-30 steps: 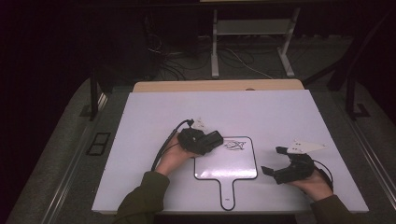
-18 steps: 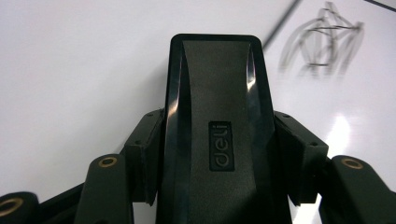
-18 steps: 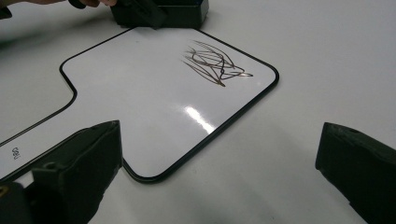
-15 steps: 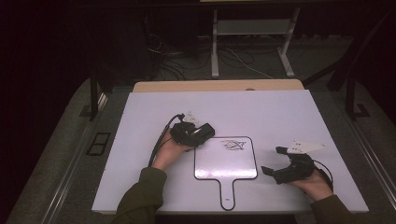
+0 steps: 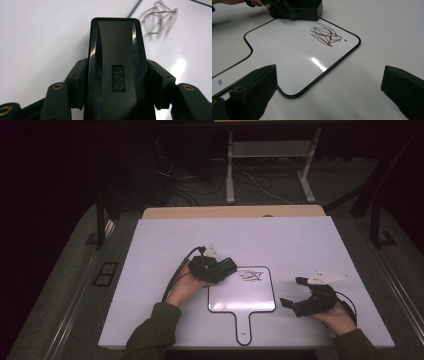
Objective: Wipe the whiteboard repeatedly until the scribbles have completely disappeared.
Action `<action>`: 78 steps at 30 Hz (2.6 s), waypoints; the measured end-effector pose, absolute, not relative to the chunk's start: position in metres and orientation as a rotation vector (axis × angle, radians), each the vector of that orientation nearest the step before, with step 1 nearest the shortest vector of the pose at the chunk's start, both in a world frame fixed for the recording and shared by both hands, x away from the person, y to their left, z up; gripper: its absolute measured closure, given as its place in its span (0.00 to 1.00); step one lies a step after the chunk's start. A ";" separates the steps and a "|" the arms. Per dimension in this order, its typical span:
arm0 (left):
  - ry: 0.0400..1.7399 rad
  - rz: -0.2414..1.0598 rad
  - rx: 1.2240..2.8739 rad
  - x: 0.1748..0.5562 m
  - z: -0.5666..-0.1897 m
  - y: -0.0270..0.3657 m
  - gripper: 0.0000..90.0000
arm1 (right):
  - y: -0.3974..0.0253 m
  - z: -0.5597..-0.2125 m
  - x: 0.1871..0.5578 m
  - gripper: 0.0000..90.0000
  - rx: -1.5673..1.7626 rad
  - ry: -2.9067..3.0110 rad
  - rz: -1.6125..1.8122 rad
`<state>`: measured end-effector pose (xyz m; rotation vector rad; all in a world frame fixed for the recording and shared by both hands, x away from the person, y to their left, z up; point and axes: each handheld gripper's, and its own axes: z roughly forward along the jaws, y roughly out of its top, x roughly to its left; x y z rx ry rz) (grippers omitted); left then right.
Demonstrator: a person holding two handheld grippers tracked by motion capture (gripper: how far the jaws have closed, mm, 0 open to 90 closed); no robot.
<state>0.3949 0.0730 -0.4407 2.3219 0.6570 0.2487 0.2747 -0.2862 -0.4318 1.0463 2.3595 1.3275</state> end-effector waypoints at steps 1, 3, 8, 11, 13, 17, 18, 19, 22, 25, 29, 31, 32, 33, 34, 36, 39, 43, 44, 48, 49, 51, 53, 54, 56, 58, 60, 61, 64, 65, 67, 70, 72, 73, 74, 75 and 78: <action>0.671 0.255 2.315 0.397 -0.441 0.075 0.44 | -0.286 -0.432 0.275 0.00 1.045 2.359 1.327; 0.694 0.275 2.310 0.400 -0.441 0.080 0.44 | -0.286 -0.432 0.275 0.00 1.046 2.359 1.328; 0.720 0.278 2.298 0.403 -0.441 0.085 0.44 | -0.286 -0.432 0.275 0.00 1.046 2.359 1.330; 0.696 0.260 2.306 0.398 -0.441 0.080 0.44 | -0.286 -0.432 0.275 0.00 1.046 2.360 1.330; 0.666 0.248 2.326 0.394 -0.440 0.075 0.44 | -0.286 -0.432 0.275 0.00 1.047 2.360 1.328; 0.613 0.234 2.348 0.384 -0.440 0.064 0.44 | -0.286 -0.432 0.275 0.00 1.046 2.360 1.327; 0.600 0.243 2.357 0.384 -0.439 0.063 0.44 | -0.286 -0.432 0.275 0.00 1.046 2.359 1.328; 0.602 0.247 2.351 0.386 -0.440 0.064 0.44 | -0.286 -0.432 0.275 0.00 1.047 2.358 1.328; 0.646 0.256 2.327 0.392 -0.441 0.070 0.44 | -0.286 -0.432 0.275 0.00 1.045 2.360 1.327; 0.686 0.276 2.315 0.398 -0.441 0.078 0.44 | -0.287 -0.431 0.274 0.00 1.045 2.357 1.328; 0.722 0.284 2.297 0.405 -0.441 0.086 0.44 | -0.287 -0.432 0.275 0.00 1.048 2.354 1.329; 0.728 0.285 2.301 0.403 -0.441 0.085 0.44 | -0.287 -0.432 0.275 0.00 1.048 2.354 1.329; 0.717 0.283 2.309 0.401 -0.441 0.083 0.44 | -0.287 -0.432 0.275 0.00 1.046 2.357 1.330; 0.703 0.279 2.318 0.399 -0.440 0.081 0.44 | -0.286 -0.432 0.275 0.00 1.045 2.358 1.329; 0.690 0.280 2.328 0.397 -0.440 0.079 0.44 | -0.286 -0.432 0.275 0.00 1.044 2.359 1.327; 0.666 0.264 2.336 0.391 -0.440 0.074 0.44 | -0.286 -0.432 0.275 0.00 1.046 2.359 1.327; 0.626 0.241 2.351 0.385 -0.439 0.066 0.44 | -0.286 -0.432 0.275 0.00 1.045 2.358 1.328; 0.623 0.250 2.346 0.387 -0.440 0.065 0.44 | -0.286 -0.432 0.275 0.00 1.045 2.358 1.327; 0.638 0.256 2.337 0.389 -0.440 0.068 0.44 | -0.286 -0.432 0.275 0.00 1.045 2.358 1.327; 0.696 0.291 2.318 0.398 -0.440 0.081 0.44 | -0.287 -0.431 0.275 0.00 1.050 2.354 1.329; 0.711 0.295 2.314 0.400 -0.440 0.083 0.44 | -0.287 -0.431 0.275 0.00 1.051 2.354 1.329; 0.719 0.287 2.311 0.402 -0.441 0.087 0.44 | -0.287 -0.431 0.275 0.00 1.048 2.354 1.330; 0.717 0.287 2.318 0.399 -0.440 0.084 0.44 | -0.287 -0.431 0.275 0.00 1.048 2.355 1.330; 0.706 0.281 2.320 0.398 -0.440 0.082 0.44 | -0.287 -0.431 0.275 0.00 1.047 2.356 1.328; 0.684 0.267 2.327 0.393 -0.440 0.078 0.44 | -0.286 -0.431 0.275 0.00 1.047 2.357 1.328; 0.657 0.251 2.337 0.389 -0.440 0.073 0.44 | -0.286 -0.431 0.275 0.00 1.047 2.356 1.329; 0.623 0.233 2.345 0.383 -0.440 0.066 0.44 | -0.286 -0.431 0.275 0.00 1.047 2.357 1.328; 0.604 0.220 2.351 0.380 -0.440 0.062 0.44 | -0.286 -0.431 0.275 0.00 1.046 2.357 1.328; 0.549 0.211 2.369 0.374 -0.439 0.052 0.44 | -0.286 -0.431 0.275 0.00 1.045 2.357 1.328; 0.548 0.204 2.369 0.375 -0.439 0.053 0.44 | -0.286 -0.431 0.275 0.00 1.046 2.355 1.328; 0.582 0.209 2.351 0.380 -0.440 0.058 0.44 | -0.287 -0.431 0.274 0.00 1.047 2.354 1.329; 0.639 0.231 2.332 0.387 -0.440 0.071 0.44 | -0.287 -0.431 0.274 0.00 1.044 2.352 1.329; 0.662 0.230 2.325 0.390 -0.440 0.078 0.44 | -0.287 -0.431 0.274 0.00 1.046 2.352 1.329; 0.666 0.226 2.326 0.390 -0.440 0.079 0.44 | -0.287 -0.431 0.274 0.00 1.047 2.353 1.329; 0.664 0.231 2.327 0.389 -0.440 0.078 0.44 | -0.287 -0.431 0.274 0.00 1.046 2.353 1.329; 0.661 0.237 2.329 0.388 -0.440 0.076 0.44 | -0.287 -0.431 0.274 0.00 1.047 2.354 1.328; 0.624 0.213 2.343 0.382 -0.440 0.070 0.44 | -0.286 -0.432 0.275 0.00 1.046 2.357 1.328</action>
